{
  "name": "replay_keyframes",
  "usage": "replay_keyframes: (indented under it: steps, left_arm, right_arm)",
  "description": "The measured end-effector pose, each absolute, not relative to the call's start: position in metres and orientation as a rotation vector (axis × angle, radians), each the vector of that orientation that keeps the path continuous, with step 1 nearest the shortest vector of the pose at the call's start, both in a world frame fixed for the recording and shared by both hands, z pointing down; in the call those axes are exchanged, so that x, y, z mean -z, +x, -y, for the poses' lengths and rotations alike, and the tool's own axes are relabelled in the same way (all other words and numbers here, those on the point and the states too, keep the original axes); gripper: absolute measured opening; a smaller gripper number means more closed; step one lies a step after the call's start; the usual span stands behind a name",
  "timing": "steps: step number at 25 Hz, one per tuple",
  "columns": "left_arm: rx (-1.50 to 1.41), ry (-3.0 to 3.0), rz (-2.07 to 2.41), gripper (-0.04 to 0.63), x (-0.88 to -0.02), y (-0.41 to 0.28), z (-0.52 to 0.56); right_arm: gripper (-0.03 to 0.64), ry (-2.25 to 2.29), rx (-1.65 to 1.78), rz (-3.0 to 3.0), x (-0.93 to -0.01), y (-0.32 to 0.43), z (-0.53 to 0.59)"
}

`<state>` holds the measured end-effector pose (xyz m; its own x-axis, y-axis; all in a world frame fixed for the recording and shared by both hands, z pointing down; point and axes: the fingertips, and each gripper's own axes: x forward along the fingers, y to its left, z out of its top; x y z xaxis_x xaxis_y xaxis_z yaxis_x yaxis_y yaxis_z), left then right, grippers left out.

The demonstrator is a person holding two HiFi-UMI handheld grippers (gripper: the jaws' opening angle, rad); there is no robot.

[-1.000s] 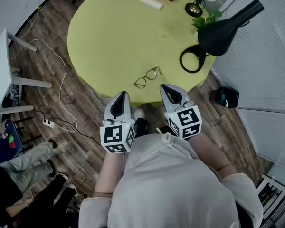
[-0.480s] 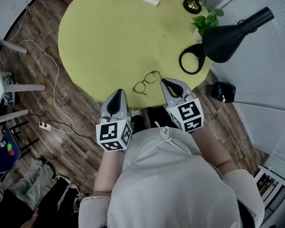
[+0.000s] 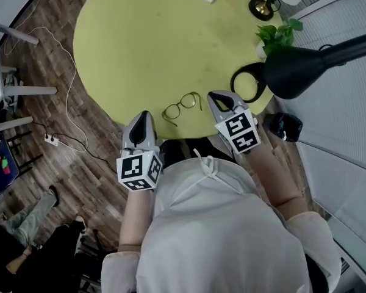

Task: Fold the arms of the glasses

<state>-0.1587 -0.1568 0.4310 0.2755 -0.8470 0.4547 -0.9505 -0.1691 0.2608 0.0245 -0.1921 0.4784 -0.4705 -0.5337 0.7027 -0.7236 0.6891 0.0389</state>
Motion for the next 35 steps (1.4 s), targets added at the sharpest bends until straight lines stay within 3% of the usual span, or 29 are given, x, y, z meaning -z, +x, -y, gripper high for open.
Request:
replay_keyframes:
  steps: [5, 6, 7, 8, 12, 16, 24, 35]
  left_arm:
    - [-0.260, 2.023, 1.616, 0.006, -0.445, -0.150, 0.154]
    - [-0.268, 2.002, 1.627, 0.006, -0.450, -0.150, 0.153]
    - [-0.275, 1.980, 1.638, 0.006, -0.455, -0.151, 0.153]
    - [-0.279, 1.959, 1.648, 0.006, -0.460, -0.151, 0.152]
    - [-0.306, 1.903, 1.664, 0.006, -0.472, -0.153, 0.151]
    - [-0.340, 1.892, 1.662, 0.006, -0.478, -0.154, 0.152]
    - [-0.375, 1.876, 1.649, 0.006, -0.490, -0.155, 0.150]
    - [-0.387, 1.882, 1.617, 0.006, -0.501, -0.161, 0.152]
  right_arm:
    - [0.003, 0.708, -0.335, 2.181, -0.519, 0.023, 0.191]
    - [0.024, 0.655, -0.317, 2.172, -0.527, 0.023, 0.190]
    - [0.112, 0.600, -0.288, 2.165, -0.534, 0.021, 0.189]
    - [0.156, 0.545, -0.246, 2.162, -0.539, 0.018, 0.188]
    - [0.184, 0.346, 0.012, 2.175, -0.546, 0.001, 0.187]
    - [0.178, 0.260, 0.084, 2.201, -0.542, -0.015, 0.188]
    - [0.025, 0.221, 0.149, 2.159, -0.547, -0.015, 0.188]
    - [0.014, 0.365, 0.055, 2.097, -0.547, -0.007, 0.171]
